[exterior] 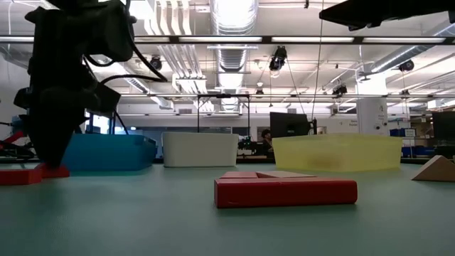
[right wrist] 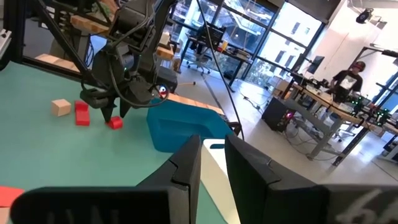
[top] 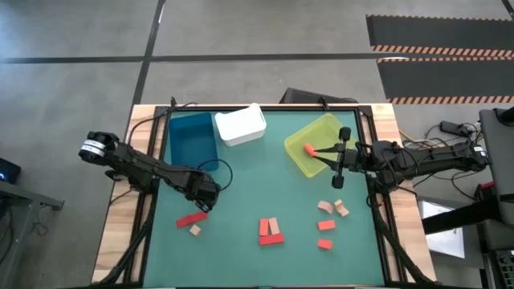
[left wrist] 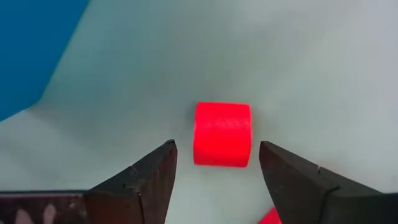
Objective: Sort & place blocks by color
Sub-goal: Put the red block into the blue bin
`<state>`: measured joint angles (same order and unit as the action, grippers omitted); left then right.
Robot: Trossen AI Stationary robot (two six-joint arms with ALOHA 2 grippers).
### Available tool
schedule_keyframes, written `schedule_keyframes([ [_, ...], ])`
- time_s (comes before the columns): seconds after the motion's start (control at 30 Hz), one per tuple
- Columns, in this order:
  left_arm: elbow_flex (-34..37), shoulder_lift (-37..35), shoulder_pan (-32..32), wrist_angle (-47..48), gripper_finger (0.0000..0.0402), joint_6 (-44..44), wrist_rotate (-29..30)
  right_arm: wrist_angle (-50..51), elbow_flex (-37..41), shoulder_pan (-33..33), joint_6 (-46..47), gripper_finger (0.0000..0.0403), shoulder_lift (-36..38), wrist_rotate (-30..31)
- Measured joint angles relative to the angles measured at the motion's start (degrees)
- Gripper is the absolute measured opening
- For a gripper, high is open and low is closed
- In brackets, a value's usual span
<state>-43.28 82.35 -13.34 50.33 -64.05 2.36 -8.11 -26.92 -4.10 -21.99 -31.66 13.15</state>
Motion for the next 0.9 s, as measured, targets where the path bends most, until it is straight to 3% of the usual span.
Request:
schedule_keyframes([
  [0.37, 1.85, 0.02, 0.0, -3.68, 0.0208, 0.0, 0.07, 0.13, 0.0, 0.0, 0.54, 0.0063, 0.0, 0.0],
  [0.73, 2.17, 0.0, 0.0, -3.31, 0.0119, -0.02, 0.04, 0.16, 0.0, 0.0, 1.12, 0.0063, 0.0, -0.01],
  [0.9, 1.05, 0.0, -0.17, -3.28, 0.0116, 0.06, -0.71, 0.16, 0.0, 0.0, 1.13, 0.0063, 0.0, -0.02],
])
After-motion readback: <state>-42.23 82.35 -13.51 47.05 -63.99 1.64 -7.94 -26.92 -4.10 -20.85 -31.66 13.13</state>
